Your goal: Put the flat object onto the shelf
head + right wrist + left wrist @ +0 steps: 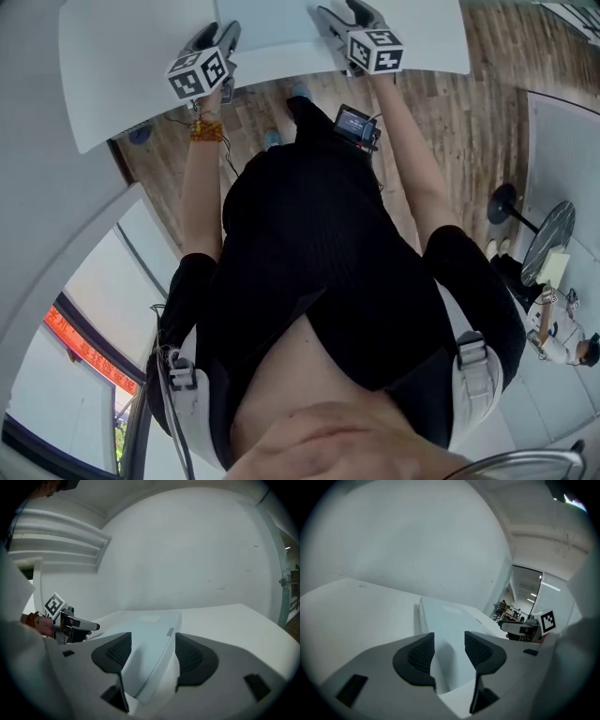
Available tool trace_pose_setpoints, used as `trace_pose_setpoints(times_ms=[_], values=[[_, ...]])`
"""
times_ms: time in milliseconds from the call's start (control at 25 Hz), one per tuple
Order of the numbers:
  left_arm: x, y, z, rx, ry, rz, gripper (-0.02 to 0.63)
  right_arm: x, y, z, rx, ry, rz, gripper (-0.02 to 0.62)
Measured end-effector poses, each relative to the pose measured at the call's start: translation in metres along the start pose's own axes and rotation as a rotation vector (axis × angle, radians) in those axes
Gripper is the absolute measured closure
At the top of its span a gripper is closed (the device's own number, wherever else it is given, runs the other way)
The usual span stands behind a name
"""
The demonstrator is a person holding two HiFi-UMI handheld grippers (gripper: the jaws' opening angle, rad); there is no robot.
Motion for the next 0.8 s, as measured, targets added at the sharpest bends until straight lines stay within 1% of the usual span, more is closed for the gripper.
trace_pose_setpoints(times_ms=[120, 200, 320, 360, 520, 800], values=[[0.016, 0.009, -0.014, 0.05, -0.082, 0.005, 0.425, -0.01, 0.01, -0.014, 0.041, 0.042, 0.022, 0.318], [0.028, 0.018, -0.026, 0.093, -0.134, 0.009, 0.427, -0.02, 0.017, -0.025, 0.079, 0.068, 0.04, 0.318], [0.046, 0.035, -0.046, 0.172, -0.201, 0.009, 0.439, -0.038, 0.029, -0.044, 0.141, 0.101, 0.041, 0.318], [0.051, 0.041, -0.053, 0.198, -0.219, 0.01, 0.45, -0.044, 0.033, -0.05, 0.162, 0.115, 0.04, 0.318], [0.072, 0.069, -0.079, 0.313, -0.281, 0.011, 0.459, -0.073, 0.054, -0.078, 0.255, 0.175, 0.038, 0.318], [0.105, 0.122, -0.112, 0.496, -0.377, 0.026, 0.482, -0.127, 0.092, -0.126, 0.421, 0.233, 0.028, 0.318]])
Point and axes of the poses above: the fingertips, and each gripper's own axes: y backward along the fingers, x to its right, z out of its underside, the point moved 9 cm from there along y, backward along the fingers, and after that the axes turned 6 degrees about x, right-handed, at the moved point
